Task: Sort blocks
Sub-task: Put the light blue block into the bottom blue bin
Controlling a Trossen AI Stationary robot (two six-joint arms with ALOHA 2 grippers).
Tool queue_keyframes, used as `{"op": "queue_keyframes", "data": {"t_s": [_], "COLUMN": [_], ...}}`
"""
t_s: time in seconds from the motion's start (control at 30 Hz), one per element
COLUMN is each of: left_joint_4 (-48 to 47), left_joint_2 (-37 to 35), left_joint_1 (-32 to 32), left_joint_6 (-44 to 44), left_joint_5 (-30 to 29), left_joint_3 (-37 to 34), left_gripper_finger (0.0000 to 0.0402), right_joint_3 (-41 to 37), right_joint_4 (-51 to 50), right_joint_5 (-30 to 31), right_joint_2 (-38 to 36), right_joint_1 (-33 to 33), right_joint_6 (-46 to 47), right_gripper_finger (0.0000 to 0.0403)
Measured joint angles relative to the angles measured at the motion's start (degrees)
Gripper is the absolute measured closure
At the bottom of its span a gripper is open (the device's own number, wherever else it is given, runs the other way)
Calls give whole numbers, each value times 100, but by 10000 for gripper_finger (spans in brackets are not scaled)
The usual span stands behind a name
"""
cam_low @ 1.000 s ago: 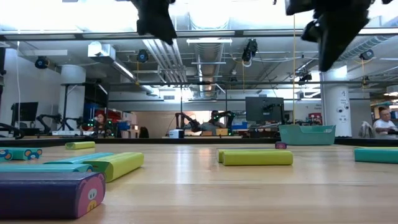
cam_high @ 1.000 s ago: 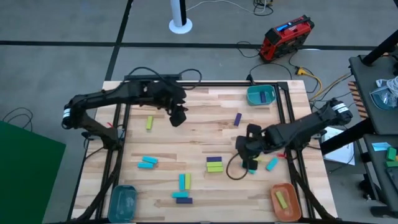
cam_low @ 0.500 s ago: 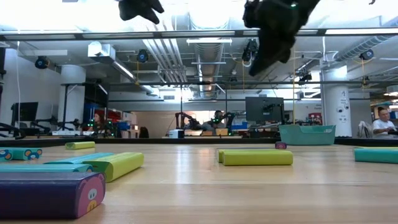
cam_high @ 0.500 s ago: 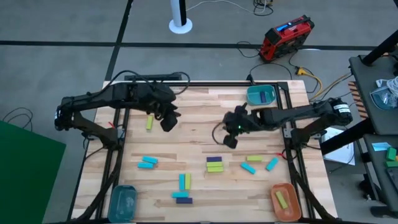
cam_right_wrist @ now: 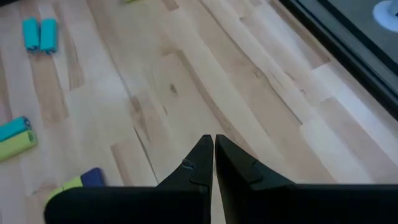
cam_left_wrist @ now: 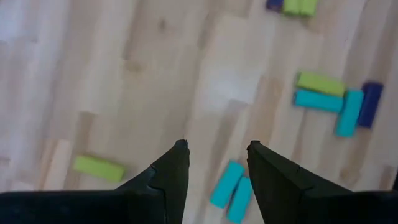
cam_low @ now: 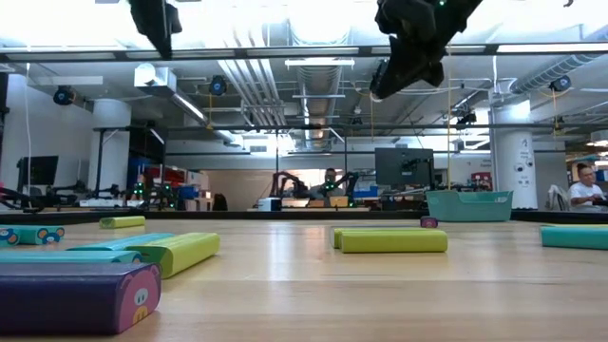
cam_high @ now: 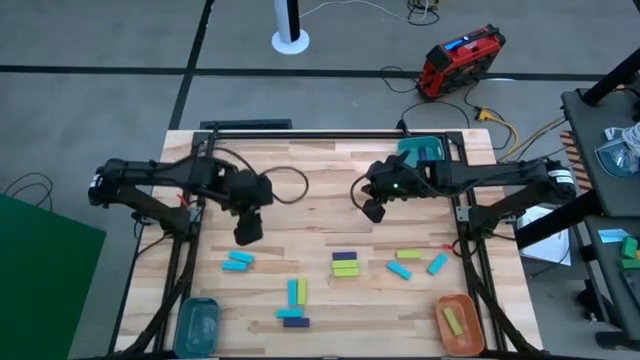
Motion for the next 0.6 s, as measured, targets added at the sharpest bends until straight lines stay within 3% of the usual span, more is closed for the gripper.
{"op": "queue_keyframes", "data": {"t_s": [0.2, 0.6], "left_joint_4": [904, 2040], "left_joint_2": [7, 9], "left_joint_1": [-67, -577], "left_joint_6": [121, 445], "left_joint_5": [731, 825], "left_joint_3": [-1085, -2861], "left_gripper_finger": [260, 260], "right_joint_3": [0, -36], "right_joint_4": [-4, -142], "right_joint_5": [0, 2], "right_joint_2": [-144, -142], "right_joint_1": [-47, -47], "right_joint_6": [13, 72], "right_gripper_finger": [394, 394]}}
